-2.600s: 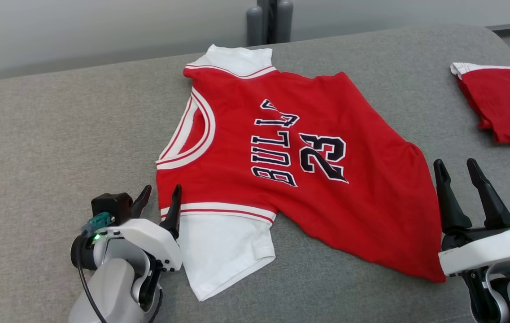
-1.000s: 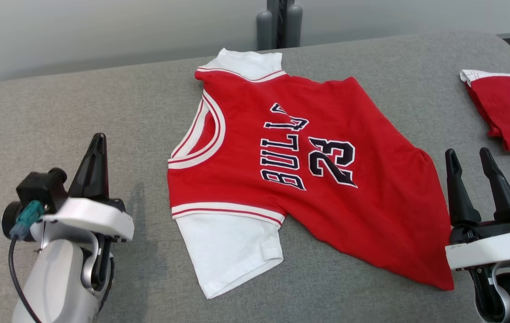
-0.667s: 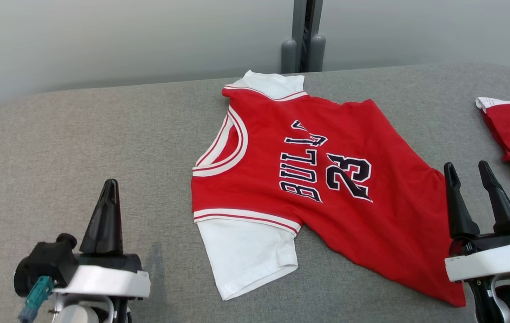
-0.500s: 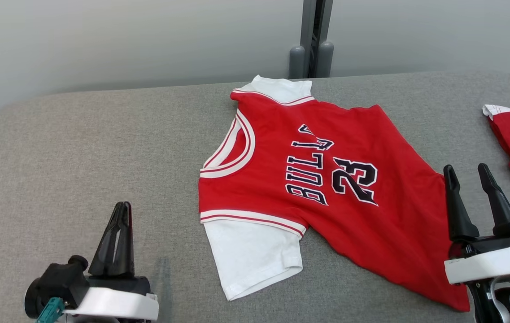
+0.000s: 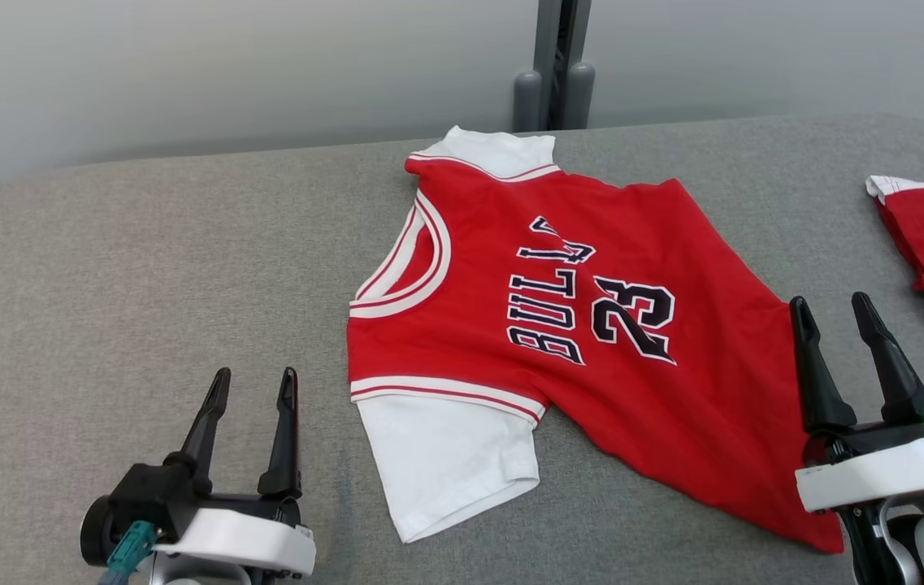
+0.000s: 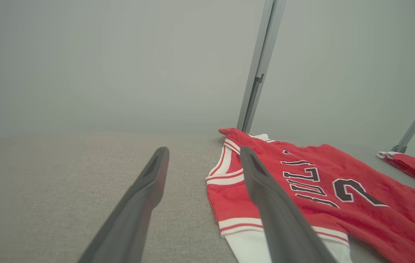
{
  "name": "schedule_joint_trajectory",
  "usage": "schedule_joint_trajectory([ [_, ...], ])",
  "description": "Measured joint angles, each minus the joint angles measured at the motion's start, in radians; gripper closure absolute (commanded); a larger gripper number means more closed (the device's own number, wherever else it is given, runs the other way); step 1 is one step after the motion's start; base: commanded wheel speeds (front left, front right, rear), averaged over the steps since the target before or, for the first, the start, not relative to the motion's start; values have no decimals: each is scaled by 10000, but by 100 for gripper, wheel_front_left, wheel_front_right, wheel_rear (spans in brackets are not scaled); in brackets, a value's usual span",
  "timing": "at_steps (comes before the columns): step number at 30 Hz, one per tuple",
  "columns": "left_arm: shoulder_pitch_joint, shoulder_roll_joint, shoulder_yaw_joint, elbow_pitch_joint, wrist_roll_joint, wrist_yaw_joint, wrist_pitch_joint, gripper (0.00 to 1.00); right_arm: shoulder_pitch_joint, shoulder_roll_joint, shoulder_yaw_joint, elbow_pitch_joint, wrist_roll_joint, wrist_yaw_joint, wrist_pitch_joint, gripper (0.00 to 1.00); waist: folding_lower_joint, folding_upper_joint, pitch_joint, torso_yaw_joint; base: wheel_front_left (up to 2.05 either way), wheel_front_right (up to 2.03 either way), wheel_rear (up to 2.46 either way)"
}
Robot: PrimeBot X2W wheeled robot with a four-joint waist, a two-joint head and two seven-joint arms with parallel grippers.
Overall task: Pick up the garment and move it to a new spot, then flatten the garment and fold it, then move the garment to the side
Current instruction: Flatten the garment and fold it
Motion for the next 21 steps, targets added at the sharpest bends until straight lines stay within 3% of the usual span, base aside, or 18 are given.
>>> schedule_joint_trajectory([
  [8, -1388, 23, -153, 2192, 276, 88, 65, 0, -303, -54, 86, -276, -56, 0, 27, 0, 0, 0, 732, -578, 0, 0, 0],
  [21, -4330, 813, -52, 5114, 257, -128, 1191, 0, -682, 2, 339, -401, -272, 0, -236, 0, 0, 0, 1962, -1873, 0, 0, 0],
])
